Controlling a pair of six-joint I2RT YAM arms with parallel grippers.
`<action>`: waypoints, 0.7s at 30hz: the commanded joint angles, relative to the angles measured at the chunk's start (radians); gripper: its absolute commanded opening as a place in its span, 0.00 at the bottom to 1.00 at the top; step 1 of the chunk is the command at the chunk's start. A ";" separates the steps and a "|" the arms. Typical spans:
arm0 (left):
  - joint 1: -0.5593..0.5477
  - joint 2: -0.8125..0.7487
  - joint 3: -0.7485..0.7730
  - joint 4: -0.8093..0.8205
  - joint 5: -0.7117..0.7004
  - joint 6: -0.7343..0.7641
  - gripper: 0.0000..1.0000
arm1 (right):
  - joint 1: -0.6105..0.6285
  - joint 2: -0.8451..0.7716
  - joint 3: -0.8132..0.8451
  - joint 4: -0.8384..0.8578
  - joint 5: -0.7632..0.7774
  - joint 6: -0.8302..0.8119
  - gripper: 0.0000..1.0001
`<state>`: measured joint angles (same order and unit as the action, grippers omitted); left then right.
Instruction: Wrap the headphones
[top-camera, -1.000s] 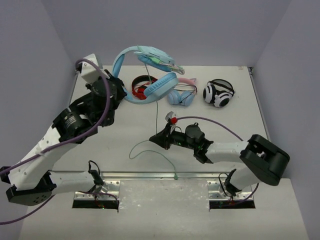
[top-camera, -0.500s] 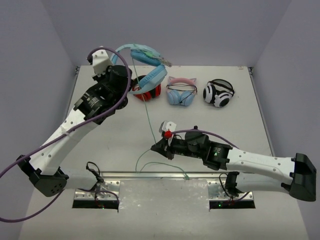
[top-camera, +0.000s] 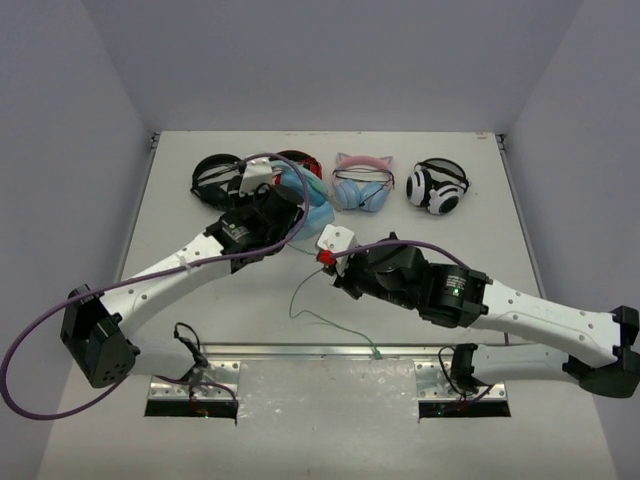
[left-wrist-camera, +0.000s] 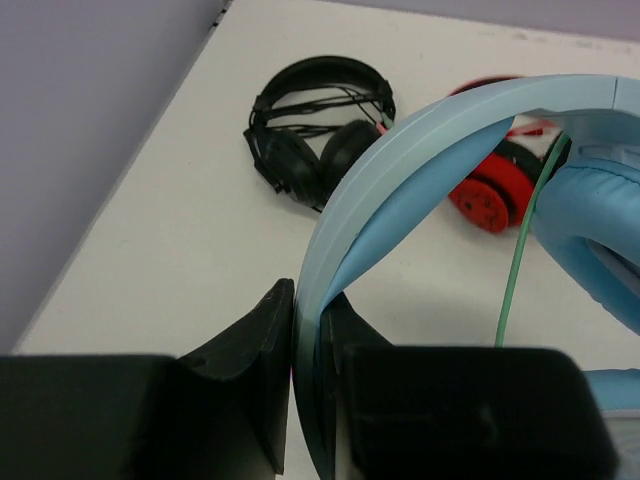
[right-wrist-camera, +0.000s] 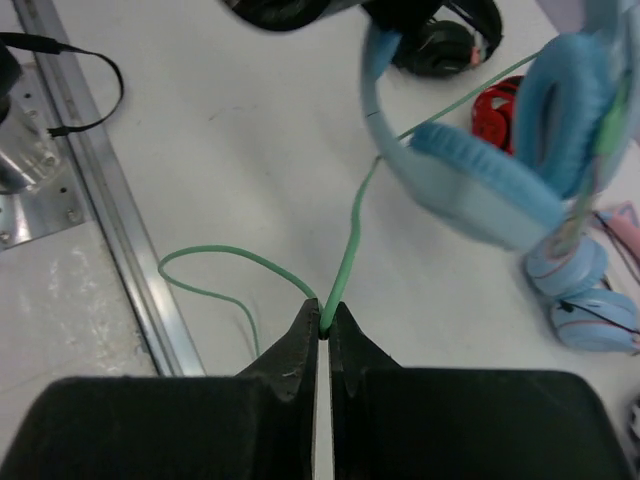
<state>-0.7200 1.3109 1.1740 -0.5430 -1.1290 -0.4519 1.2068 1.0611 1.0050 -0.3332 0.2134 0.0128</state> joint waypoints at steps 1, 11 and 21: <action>-0.055 -0.052 -0.040 0.207 -0.006 0.071 0.00 | 0.005 -0.006 0.079 -0.060 0.158 -0.160 0.01; -0.165 -0.084 -0.123 0.080 0.152 0.147 0.00 | -0.042 0.050 0.173 -0.056 0.346 -0.359 0.01; -0.182 -0.200 -0.119 -0.034 0.371 0.320 0.00 | -0.185 -0.032 0.058 0.019 0.330 -0.398 0.01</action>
<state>-0.8898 1.1286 1.0080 -0.5468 -0.8284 -0.2218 1.0542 1.0790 1.0706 -0.4099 0.5083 -0.3065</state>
